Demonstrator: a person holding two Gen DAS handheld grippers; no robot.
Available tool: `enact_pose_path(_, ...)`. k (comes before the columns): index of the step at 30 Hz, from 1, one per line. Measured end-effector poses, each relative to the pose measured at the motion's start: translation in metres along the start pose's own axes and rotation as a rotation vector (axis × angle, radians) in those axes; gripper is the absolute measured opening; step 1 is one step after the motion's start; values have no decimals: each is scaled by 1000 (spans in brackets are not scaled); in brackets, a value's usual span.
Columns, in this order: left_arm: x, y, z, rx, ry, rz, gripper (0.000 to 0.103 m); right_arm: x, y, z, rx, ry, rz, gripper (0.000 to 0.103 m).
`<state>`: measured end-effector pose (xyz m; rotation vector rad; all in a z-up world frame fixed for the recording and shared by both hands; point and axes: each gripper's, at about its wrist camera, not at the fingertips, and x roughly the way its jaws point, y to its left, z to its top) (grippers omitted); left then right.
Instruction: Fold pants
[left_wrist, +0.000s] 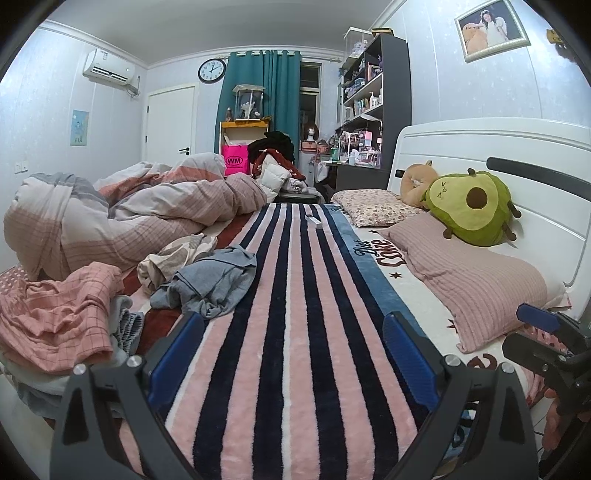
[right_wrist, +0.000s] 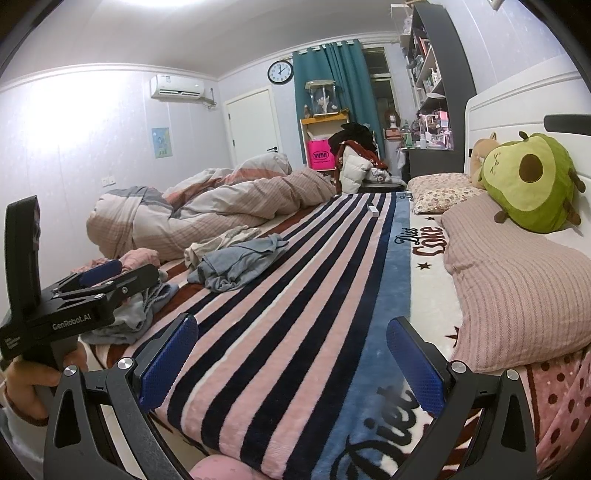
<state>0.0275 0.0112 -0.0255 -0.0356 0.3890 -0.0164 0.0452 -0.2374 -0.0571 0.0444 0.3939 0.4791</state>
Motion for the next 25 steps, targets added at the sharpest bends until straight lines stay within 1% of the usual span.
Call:
enact_pose_path(17,0,-1,0,-2,1,-1,97,2,2,0,0,0,1,102)
enact_pose_path(25,1,-6,-1,6,-3,-11,99,3,2,0,-2,1,2,102)
